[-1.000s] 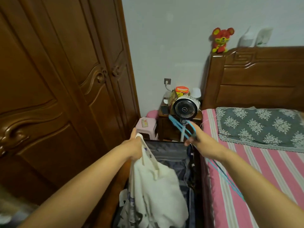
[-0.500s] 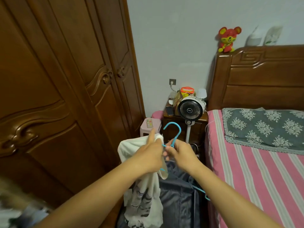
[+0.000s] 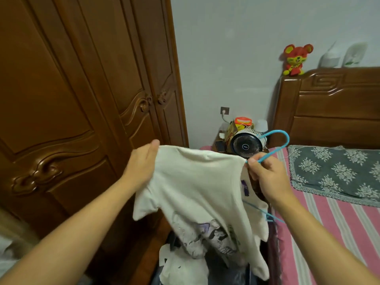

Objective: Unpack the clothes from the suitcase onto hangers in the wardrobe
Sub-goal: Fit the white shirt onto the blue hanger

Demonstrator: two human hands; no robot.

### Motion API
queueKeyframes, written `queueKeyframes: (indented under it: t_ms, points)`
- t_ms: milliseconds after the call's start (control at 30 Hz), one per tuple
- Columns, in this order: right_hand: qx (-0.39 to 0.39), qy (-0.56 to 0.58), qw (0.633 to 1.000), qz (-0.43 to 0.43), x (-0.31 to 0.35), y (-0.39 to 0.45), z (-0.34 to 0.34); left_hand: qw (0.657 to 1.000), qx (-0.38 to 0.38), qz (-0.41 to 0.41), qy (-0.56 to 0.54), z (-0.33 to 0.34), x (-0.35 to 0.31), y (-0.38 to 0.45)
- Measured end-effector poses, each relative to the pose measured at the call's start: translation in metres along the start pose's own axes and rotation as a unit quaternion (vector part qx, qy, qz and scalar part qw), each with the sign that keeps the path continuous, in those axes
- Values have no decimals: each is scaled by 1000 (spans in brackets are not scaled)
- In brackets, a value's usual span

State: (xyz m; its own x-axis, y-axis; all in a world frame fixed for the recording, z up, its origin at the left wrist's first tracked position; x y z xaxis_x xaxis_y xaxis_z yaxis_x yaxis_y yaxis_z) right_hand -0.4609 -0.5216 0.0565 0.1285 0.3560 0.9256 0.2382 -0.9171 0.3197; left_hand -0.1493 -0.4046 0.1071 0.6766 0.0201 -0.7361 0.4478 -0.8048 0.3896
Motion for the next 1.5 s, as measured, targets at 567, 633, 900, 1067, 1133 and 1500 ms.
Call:
queueKeyframes:
  t_ms: [567, 633, 900, 1067, 1133, 1500]
  points:
    - [-85, -272, 928, -239, 58, 1, 23, 931, 172, 251, 204, 76, -107, -24]
    - [-191, -221, 928, -232, 46, -24, 17, 952, 143, 212, 169, 68, -102, -20]
    - [259, -306, 909, -114, -47, -69, 104, 980, 64, 166, 86, 33, -109, -13]
    - [227, -332, 894, -197, -69, -44, 35, 972, -5, 80, 221, -10, -66, 5]
    - [210, -316, 897, -228, -51, -33, 10, 966, -3, 88, 244, -16, -50, 1]
    - [176, -426, 837, -294, -32, -4, -10, 984, -41, 157, 77, -30, -54, -5]
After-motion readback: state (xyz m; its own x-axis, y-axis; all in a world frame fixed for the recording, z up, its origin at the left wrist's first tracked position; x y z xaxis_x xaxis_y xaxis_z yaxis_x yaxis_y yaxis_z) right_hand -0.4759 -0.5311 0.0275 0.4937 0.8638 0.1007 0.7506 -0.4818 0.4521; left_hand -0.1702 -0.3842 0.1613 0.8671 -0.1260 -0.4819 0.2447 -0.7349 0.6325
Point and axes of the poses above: each hand's wrist, its own y-axis towards the middle knuckle, its own z-axis out of the palm, x = y × z, the point moved 4 cm from there along y, towards the middle knuckle, and after that the axes turned 9 degrees about -y, right-handed, at the moved point
